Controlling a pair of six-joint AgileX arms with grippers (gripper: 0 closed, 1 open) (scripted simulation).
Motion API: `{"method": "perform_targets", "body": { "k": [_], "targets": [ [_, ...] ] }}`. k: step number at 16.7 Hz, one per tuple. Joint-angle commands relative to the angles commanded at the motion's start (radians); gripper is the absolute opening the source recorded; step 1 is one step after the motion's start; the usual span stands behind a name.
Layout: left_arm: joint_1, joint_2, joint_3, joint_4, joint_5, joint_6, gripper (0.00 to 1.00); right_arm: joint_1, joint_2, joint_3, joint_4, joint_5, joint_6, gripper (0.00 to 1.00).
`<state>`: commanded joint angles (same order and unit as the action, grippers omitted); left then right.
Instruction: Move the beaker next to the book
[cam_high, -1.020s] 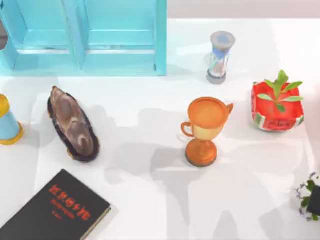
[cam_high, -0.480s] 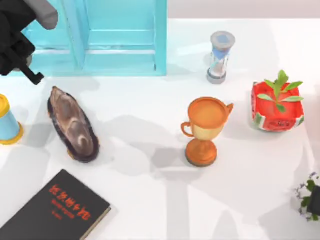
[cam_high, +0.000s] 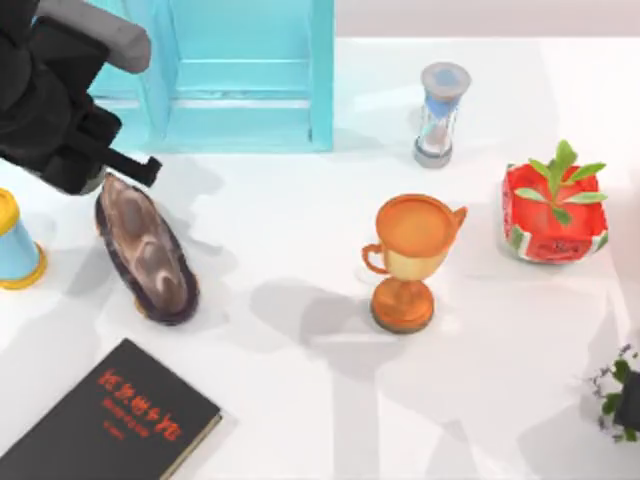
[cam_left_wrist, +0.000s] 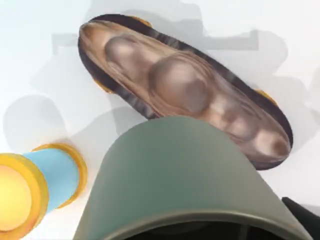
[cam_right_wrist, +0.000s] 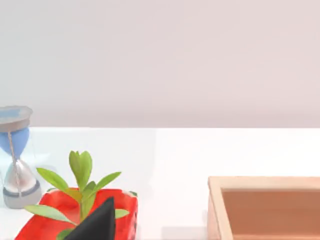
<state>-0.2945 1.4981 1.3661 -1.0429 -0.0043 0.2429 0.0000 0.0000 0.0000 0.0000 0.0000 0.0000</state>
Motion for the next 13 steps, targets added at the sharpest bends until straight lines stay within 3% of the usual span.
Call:
{"method": "perform_targets", "body": {
  "k": [13],
  "targets": [
    [-0.183, -0.079, -0.289, -0.099, 0.03, -0.663, 0.0, 0.0, 0.0, 0.0, 0.0, 0.0, 0.0, 1.0]
  ]
}}
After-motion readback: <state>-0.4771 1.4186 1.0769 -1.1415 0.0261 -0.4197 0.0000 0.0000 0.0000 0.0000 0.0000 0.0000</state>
